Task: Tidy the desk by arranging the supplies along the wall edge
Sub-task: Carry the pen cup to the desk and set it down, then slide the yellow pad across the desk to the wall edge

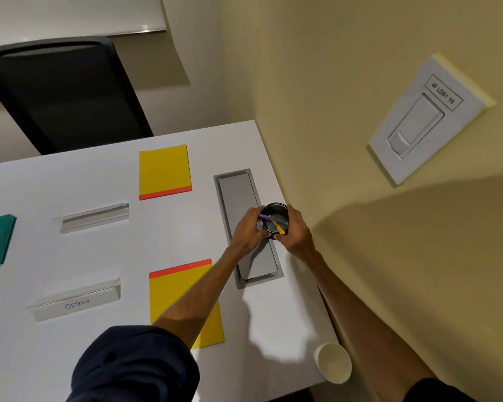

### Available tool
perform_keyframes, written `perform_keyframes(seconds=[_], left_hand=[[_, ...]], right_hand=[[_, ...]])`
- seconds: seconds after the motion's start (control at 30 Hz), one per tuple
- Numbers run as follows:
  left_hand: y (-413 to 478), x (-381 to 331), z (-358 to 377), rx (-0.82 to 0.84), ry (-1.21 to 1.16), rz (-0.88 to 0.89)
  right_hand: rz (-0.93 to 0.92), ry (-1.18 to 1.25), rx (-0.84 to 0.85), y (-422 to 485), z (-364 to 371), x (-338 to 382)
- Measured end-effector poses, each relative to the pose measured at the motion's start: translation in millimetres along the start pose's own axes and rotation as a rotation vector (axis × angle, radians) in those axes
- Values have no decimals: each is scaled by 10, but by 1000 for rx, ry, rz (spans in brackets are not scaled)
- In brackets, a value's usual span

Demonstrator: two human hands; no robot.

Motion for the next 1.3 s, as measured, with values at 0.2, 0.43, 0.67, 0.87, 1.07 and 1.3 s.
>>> perform_keyframes(seconds=[0.2,0.43,0.67,0.87,1.07,1.3], left_hand=[[192,41,2,50,29,12],[274,111,-1,71,37,3],[319,41,56,85,0,-26],[309,69,70,63,-6,-31],[153,55,102,15,-34,-42],[-166,-11,-61,-146,-5,-131]], right_hand=[[-16,-73,-31,108,45,-1],[36,-91,-4,213,104,-43],[85,-178,8,250,154,-114],[83,-208,-25,176,163,-98],[84,-208,-111,-4,117,-59],[86,-297,-135,-186,116,163]])
Point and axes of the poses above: each hand's wrist, its own y-axis towards the middle knuckle, its own z-axis out of the palm, x = y × z, the point moved 5 cm from there along y, towards the middle knuckle, and after that the axes turned 7 degrees about -y, right-handed, at the moved point
